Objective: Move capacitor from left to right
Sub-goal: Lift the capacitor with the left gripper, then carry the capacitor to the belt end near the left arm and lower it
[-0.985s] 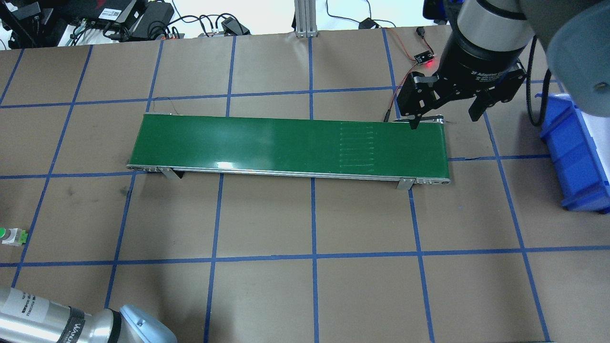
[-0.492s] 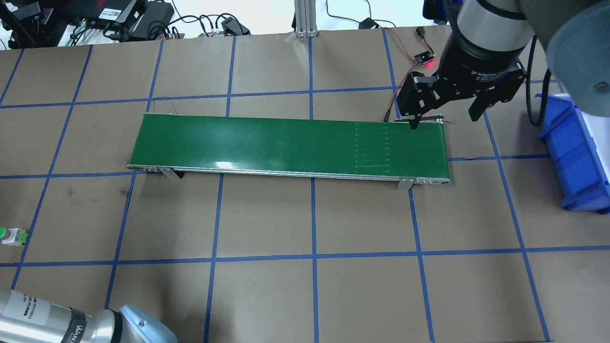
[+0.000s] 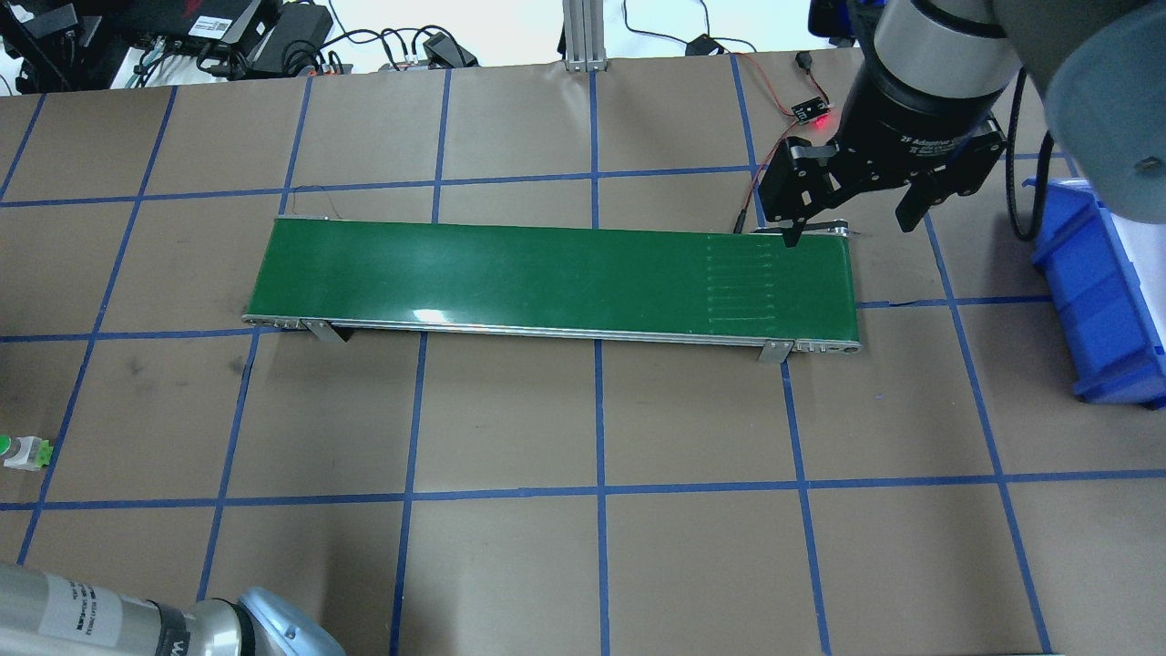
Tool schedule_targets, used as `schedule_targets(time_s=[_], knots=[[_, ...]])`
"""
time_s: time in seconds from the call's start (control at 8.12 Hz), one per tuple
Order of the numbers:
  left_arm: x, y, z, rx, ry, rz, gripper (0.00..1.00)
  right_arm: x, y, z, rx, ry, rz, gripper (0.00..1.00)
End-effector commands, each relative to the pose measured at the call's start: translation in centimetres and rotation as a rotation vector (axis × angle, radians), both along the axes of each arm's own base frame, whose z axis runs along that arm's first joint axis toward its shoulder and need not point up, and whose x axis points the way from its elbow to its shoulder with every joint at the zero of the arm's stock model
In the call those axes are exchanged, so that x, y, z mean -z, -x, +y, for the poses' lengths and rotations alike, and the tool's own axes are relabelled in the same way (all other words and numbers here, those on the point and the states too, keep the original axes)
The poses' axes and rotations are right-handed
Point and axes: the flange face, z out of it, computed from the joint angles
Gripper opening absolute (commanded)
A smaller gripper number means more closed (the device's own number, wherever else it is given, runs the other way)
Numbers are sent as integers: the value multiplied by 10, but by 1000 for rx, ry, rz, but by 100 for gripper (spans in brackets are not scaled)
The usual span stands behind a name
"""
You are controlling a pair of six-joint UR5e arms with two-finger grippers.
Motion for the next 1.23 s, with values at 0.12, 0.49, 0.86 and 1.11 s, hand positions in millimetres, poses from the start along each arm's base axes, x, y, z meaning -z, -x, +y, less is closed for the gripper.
schedule_targets(time_s=[0.12,0.49,0.86,1.11], knots=[[-105,190,-83,11,33,-27,0,0,0,0,0,1,0,100],[-96,339,-145,-48,21,-9,0,1,0,-1,0,-1,2,100],[-50,427,-183,-74,-30,10,0,1,0,-1,0,-1,2,100],[-30,466,-189,-18,-27,9,0,1,0,-1,0,-1,2,100]])
